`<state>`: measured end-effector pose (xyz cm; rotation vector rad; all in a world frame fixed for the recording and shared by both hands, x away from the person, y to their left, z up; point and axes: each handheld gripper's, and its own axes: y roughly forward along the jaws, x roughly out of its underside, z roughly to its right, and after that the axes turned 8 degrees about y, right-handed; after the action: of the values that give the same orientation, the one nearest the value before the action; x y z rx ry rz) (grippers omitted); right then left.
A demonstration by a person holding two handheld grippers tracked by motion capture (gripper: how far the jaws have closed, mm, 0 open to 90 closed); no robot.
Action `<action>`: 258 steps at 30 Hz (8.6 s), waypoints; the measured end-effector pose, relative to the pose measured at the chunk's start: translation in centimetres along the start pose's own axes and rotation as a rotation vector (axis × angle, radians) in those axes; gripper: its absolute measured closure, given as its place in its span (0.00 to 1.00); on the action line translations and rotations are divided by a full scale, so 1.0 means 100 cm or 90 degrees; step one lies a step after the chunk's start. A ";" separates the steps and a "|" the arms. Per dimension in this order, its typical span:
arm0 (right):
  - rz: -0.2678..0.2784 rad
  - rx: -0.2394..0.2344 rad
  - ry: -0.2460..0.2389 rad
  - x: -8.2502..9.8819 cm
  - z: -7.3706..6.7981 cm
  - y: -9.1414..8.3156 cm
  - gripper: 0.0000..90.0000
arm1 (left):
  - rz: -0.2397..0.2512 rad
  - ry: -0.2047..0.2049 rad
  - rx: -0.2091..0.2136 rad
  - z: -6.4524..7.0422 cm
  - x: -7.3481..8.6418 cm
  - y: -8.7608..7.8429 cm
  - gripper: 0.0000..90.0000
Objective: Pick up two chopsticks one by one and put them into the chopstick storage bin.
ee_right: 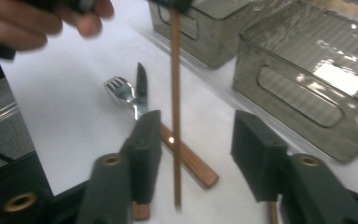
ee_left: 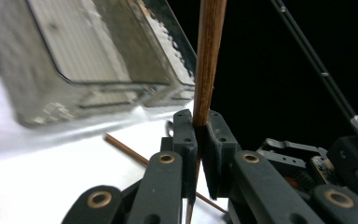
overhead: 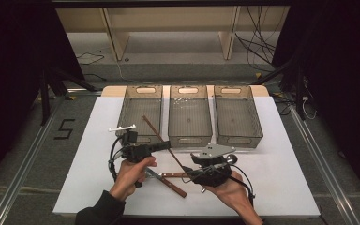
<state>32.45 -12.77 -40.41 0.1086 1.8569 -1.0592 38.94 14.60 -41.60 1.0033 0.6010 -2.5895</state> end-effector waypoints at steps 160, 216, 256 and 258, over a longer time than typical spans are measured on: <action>-0.248 0.084 0.076 0.073 0.060 -0.017 0.76 | -0.060 0.290 -0.135 -0.001 0.034 -0.044 0.18; -0.092 0.082 0.042 0.026 0.033 -0.023 0.95 | -0.087 0.144 -0.126 0.017 0.022 -0.011 0.18; -0.028 0.048 0.020 0.016 0.010 -0.002 0.95 | -0.062 -0.015 0.002 0.019 0.022 0.051 0.56; -0.024 0.048 0.020 0.016 0.009 -0.002 0.95 | -0.059 -0.019 0.005 0.019 0.023 0.052 0.60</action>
<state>32.14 -14.08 -41.66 0.1354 1.8541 -1.1599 38.41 8.90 -43.32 0.9582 0.6444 -2.6840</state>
